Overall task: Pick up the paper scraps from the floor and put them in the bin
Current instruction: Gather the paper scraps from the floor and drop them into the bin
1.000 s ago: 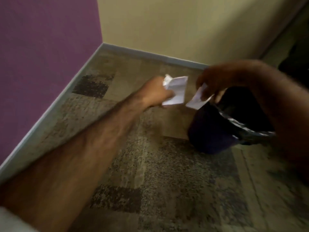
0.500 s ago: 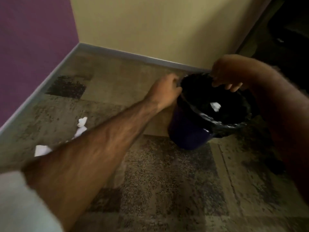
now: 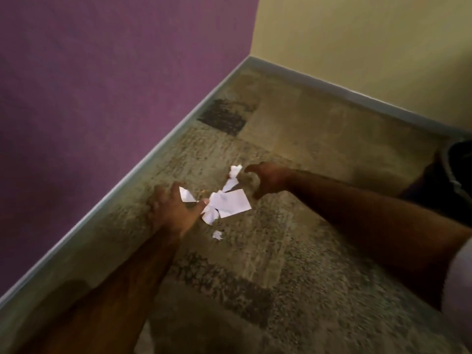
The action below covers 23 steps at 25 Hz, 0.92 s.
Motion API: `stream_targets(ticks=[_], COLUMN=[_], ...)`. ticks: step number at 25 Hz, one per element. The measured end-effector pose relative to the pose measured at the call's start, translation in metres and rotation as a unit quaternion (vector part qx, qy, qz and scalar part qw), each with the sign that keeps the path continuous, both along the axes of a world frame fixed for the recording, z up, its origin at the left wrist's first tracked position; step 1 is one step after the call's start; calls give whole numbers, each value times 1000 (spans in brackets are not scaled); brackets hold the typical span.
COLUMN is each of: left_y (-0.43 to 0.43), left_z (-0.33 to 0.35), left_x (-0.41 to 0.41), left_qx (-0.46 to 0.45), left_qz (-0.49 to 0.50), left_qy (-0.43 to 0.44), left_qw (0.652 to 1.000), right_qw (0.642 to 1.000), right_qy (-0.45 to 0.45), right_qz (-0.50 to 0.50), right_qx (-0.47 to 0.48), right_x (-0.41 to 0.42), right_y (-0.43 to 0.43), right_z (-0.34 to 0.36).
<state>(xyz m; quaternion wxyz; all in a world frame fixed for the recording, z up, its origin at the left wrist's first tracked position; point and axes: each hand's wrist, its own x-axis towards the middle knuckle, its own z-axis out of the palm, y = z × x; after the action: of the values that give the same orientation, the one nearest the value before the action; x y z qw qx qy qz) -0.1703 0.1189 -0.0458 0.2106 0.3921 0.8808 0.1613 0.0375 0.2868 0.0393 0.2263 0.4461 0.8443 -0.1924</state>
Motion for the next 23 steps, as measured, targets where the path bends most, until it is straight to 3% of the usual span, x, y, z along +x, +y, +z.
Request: stream_targets(ticks=[3,5,9,16,20,23], left_y=[9,15,24,12,18,11], left_z=[-20,-28,-25,-23,-24,-34], left_x=[-18,-21,-10,25,40,37], left_qx=[0,-29,-53,-23,1,58], left_qz=[-3,-67,-203,-256,-255,-252], left_qy=[-99,-110,-72,27,103,78], left_qw=[995,991,975,966,961,963], right_qw=[999,999,994,974,978,981], right_qy=[39,19,-42,-62,31,88], right_qz=[9,26,96,217,201,168], right_qx=[-21,-25,-21,33,44,32], right_x=[-43,-58,-65,-54,-38,-29], right_y=[15,23,18,-33,-44,-43], right_z=[-29,-44,-60,-77,-83,-82])
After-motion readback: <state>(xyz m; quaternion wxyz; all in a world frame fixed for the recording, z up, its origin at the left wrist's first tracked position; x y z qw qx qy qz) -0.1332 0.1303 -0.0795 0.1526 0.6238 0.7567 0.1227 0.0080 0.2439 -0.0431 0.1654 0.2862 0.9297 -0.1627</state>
